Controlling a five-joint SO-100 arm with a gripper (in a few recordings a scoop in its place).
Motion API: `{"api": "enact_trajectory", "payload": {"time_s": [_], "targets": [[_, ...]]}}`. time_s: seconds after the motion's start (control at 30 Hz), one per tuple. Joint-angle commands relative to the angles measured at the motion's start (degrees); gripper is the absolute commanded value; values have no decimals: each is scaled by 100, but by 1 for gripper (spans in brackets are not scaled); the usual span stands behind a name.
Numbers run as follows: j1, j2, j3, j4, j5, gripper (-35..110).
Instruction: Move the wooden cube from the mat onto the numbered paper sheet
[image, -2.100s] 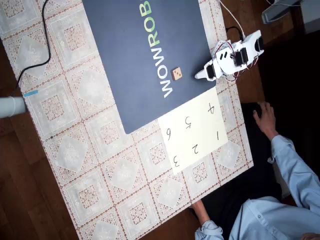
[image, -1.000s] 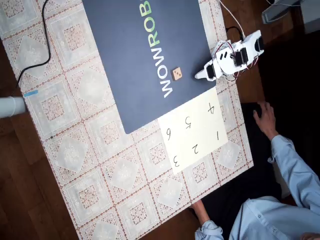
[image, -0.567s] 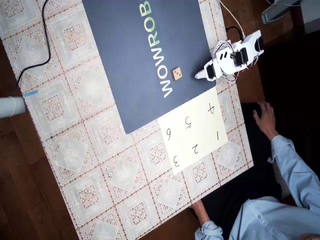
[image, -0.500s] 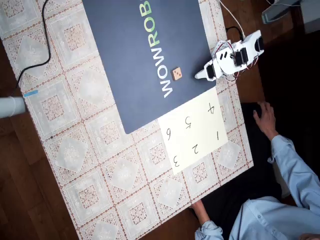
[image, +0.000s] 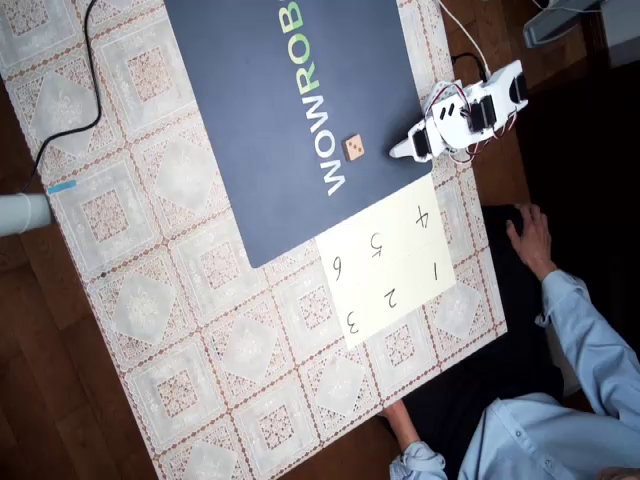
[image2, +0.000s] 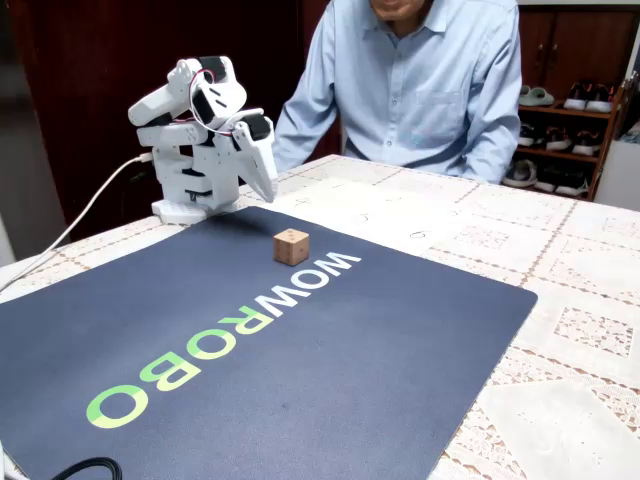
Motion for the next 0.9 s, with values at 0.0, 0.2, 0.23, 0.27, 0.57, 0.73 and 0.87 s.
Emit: {"api": "enact_trajectory", "payload": {"time_s": [0.0,0.2,0.23,0.27,0.57,0.73,0.87], "targets": [[35,9,123,220,-132,0],[44,9,123,220,-123,0],[44,9,123,220,-123,0],[44,9,123,229,-141,0],[703,-70,-1160,510,-580,0],[923,-1301,-2391,176,-185,0],[1063,-2364,-2839,-475,-9,3]]}}
